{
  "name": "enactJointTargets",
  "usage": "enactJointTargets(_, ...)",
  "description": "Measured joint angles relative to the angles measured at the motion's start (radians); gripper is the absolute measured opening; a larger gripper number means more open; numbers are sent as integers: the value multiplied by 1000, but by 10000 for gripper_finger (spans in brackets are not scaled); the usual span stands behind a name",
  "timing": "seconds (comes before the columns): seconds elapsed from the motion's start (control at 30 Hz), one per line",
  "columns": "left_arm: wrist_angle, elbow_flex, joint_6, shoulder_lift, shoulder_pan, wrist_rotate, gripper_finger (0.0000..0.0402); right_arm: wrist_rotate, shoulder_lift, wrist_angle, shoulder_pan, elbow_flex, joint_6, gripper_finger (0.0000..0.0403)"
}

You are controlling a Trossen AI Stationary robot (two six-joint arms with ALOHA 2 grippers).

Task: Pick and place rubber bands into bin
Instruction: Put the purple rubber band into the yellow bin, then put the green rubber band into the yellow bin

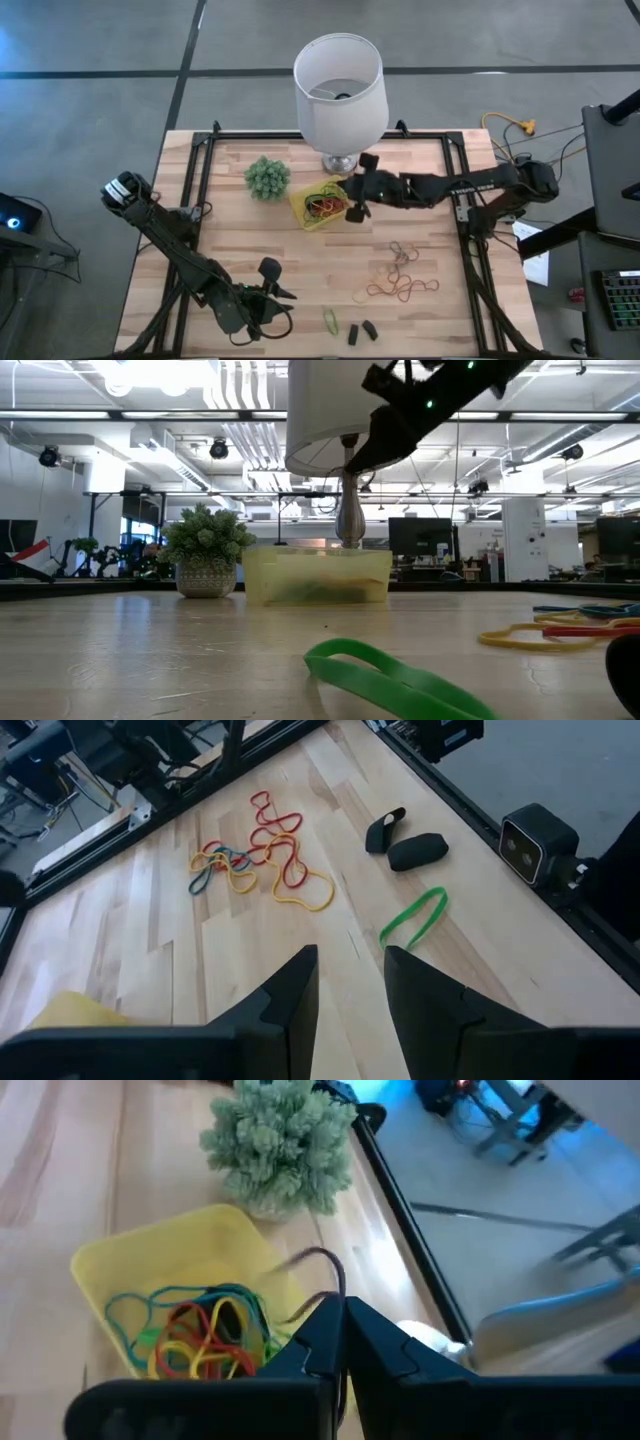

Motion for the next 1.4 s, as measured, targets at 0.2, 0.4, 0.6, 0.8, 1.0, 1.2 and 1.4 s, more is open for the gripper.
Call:
enactJointTargets(0.2, 2, -2, 0, 0, 1, -1, 101, -64, 48, 28, -65, -17, 3, 8)
enactJointTargets(0.4, 9, -5, -3, 0, 1, -7, 101, -67, 145, 93, -92, -16, -15, 8)
enactJointTargets(0.6, 6, -6, -3, 0, 1, -8, 101, -65, 214, 105, -116, -18, 40, 10)
enactJointTargets(0.8, 7, -6, -3, 1, 2, -9, 101, -90, 225, 112, -115, -16, 46, 49)
enactJointTargets(1.0, 5, -11, -2, 0, 3, -29, 101, -91, 222, 104, -113, -16, 57, 109)
enactJointTargets(1.2, 9, -12, 29, 18, 31, 0, 101, -164, 158, 46, -36, -17, 23, 142)
enactJointTargets(1.4, 84, -12, 122, 76, 100, 184, 101, -169, 37, -93, 107, -17, 54, 143)
